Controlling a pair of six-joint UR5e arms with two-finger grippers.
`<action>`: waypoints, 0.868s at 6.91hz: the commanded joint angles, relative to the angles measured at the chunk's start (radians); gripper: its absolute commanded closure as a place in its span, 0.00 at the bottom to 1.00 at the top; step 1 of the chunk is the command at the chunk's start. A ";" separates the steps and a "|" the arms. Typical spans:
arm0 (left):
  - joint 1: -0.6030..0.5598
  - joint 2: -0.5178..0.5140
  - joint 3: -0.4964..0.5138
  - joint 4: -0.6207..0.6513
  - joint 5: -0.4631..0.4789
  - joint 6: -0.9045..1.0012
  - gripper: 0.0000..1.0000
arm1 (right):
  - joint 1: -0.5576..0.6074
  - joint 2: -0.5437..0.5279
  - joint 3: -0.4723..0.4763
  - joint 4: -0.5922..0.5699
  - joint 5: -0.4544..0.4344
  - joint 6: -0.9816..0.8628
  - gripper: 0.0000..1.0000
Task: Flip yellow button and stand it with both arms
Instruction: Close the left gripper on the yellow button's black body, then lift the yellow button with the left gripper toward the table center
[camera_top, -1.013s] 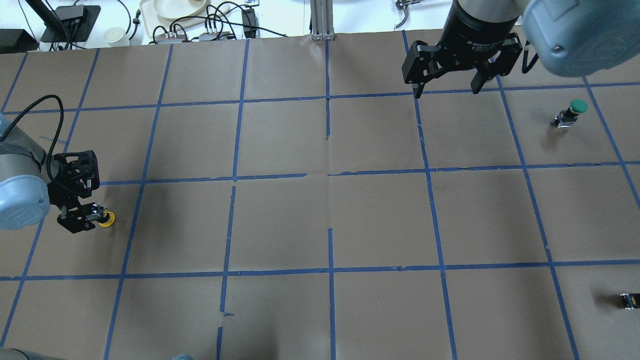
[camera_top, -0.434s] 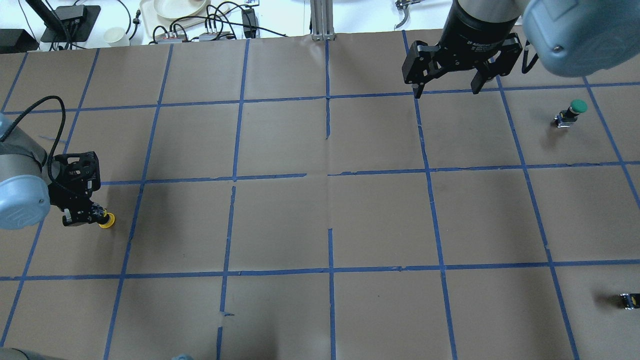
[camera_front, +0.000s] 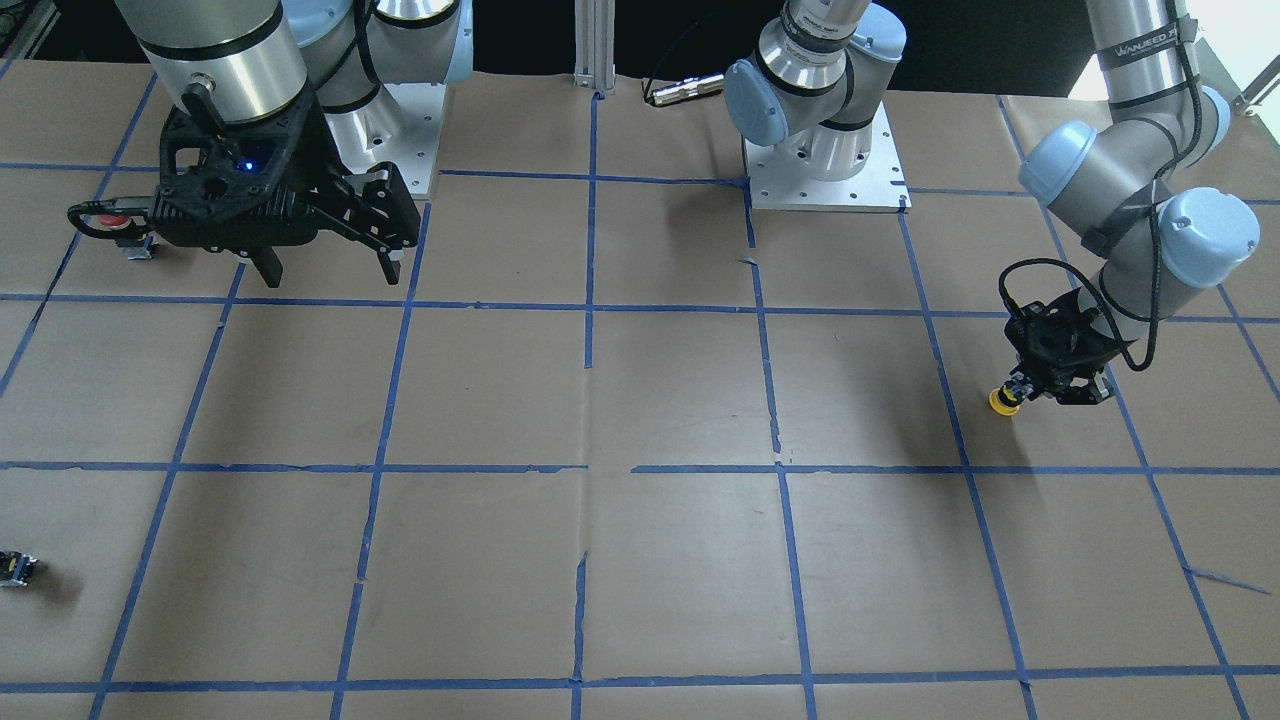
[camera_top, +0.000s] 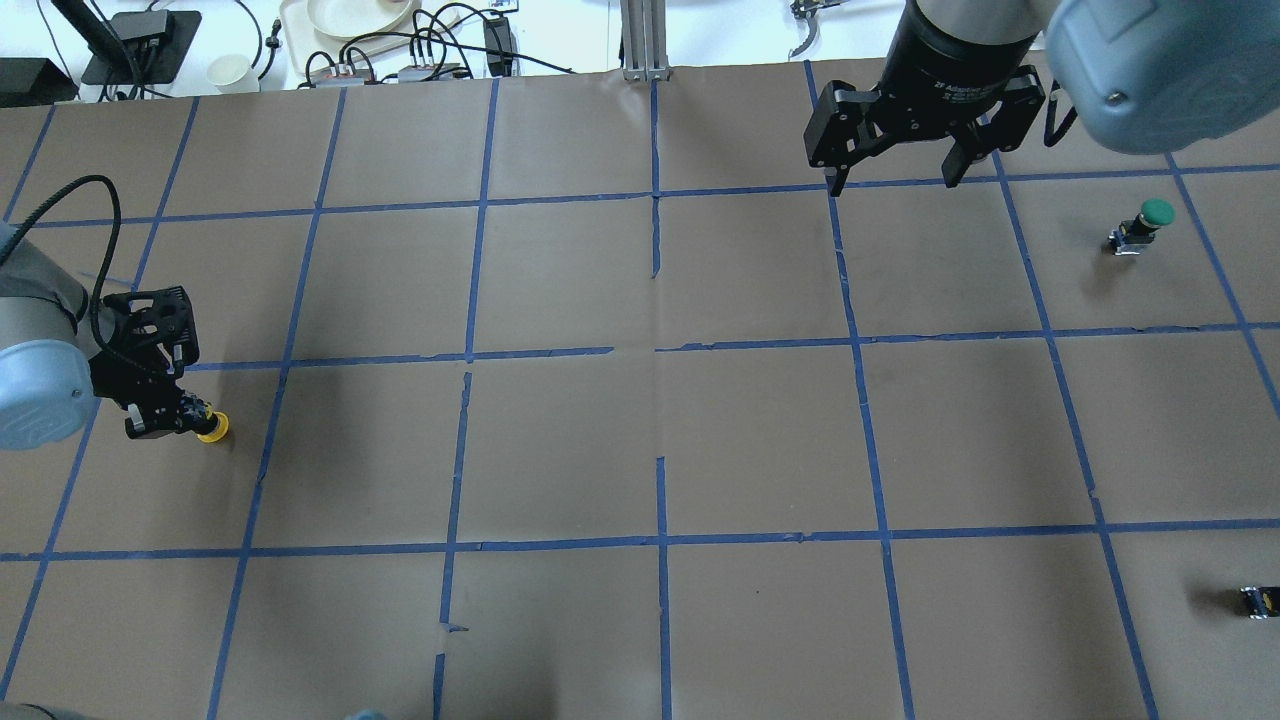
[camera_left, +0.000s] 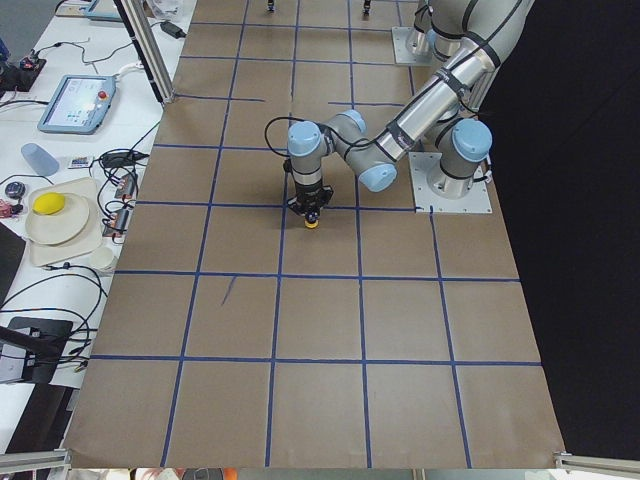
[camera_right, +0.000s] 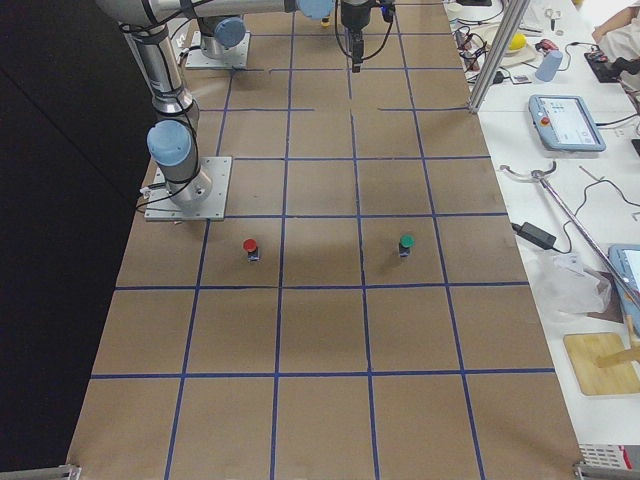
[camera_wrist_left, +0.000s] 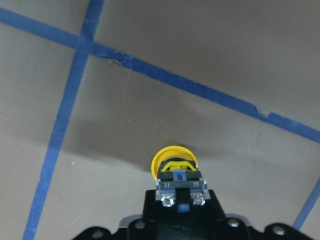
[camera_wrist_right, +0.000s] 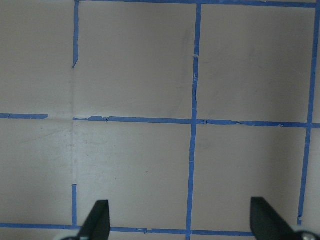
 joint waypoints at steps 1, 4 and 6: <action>-0.040 0.014 0.112 -0.199 -0.078 -0.311 1.00 | 0.000 -0.001 0.000 0.000 0.000 0.000 0.00; -0.159 0.023 0.262 -0.554 -0.336 -0.860 1.00 | 0.000 -0.001 0.000 0.000 0.000 0.000 0.00; -0.241 0.031 0.293 -0.683 -0.527 -1.219 1.00 | 0.000 -0.001 0.000 0.000 0.000 0.000 0.00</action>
